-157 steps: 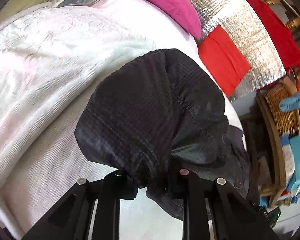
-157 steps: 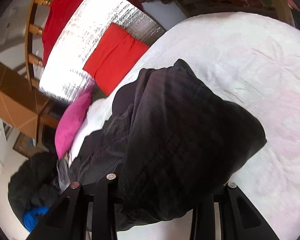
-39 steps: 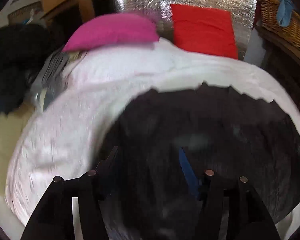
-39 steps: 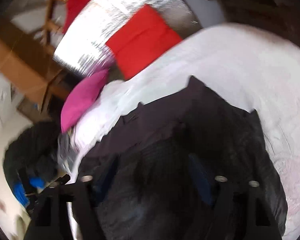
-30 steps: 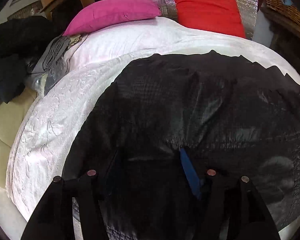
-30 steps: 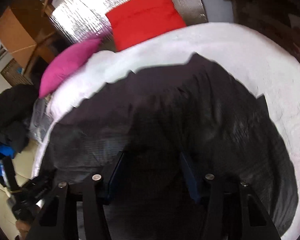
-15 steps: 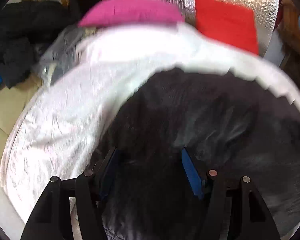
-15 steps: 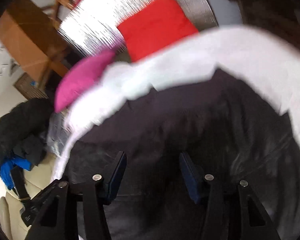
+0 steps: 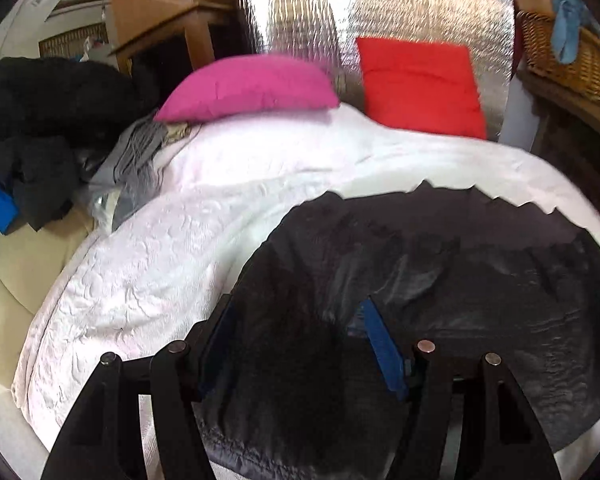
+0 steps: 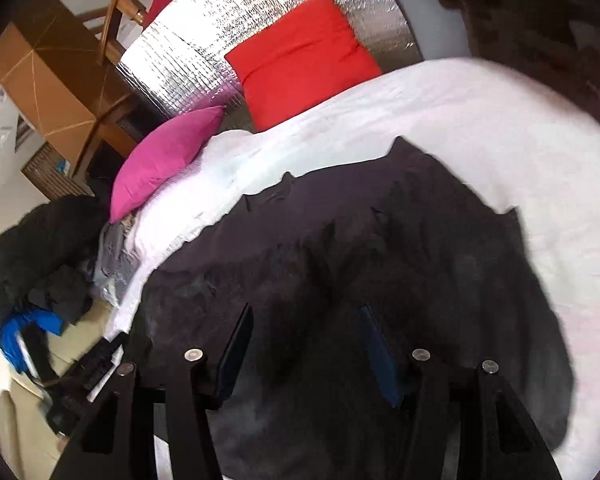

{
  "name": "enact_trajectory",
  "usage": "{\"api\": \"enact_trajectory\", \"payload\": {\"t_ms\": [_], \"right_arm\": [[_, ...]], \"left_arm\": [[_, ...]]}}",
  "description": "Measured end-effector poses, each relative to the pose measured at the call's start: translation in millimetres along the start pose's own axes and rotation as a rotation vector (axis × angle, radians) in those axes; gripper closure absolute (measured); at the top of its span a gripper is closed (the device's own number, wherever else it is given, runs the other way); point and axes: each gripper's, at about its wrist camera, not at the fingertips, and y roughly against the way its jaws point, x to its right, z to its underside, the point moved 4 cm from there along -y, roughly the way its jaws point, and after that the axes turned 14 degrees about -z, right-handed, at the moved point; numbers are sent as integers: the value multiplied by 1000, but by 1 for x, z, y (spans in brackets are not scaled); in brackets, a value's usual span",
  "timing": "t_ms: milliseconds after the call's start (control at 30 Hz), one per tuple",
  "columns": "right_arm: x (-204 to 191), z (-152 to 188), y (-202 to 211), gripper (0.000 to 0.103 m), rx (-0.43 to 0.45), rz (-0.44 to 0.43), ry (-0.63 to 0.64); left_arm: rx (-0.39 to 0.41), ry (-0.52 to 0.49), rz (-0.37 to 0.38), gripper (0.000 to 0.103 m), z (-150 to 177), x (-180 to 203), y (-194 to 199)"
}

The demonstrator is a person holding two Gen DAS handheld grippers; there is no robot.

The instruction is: Fold large clothes

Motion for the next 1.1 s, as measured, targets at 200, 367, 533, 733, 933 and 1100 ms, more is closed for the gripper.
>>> {"api": "enact_trajectory", "payload": {"t_ms": [200, 367, 533, 733, 933, 1100], "right_arm": [[2, 27, 27, 42, -11, 49, 6], [-4, 41, 31, 42, -35, 73, 30], [-9, 48, 25, 42, -64, 81, 36], [1, 58, -1, 37, -157, 125, 25], [-1, 52, 5, 35, -134, 91, 16], [3, 34, 27, 35, -19, 107, 13]], "left_arm": [[46, -12, 15, 37, 3, -5, 16], [66, -12, 11, 37, 6, -14, 21], [72, -15, -2, 37, 12, -18, 27], [65, -21, -9, 37, 15, -15, 24], [61, -43, -12, 37, 17, -13, 20], [52, -49, -20, 37, 19, -13, 16]]}}
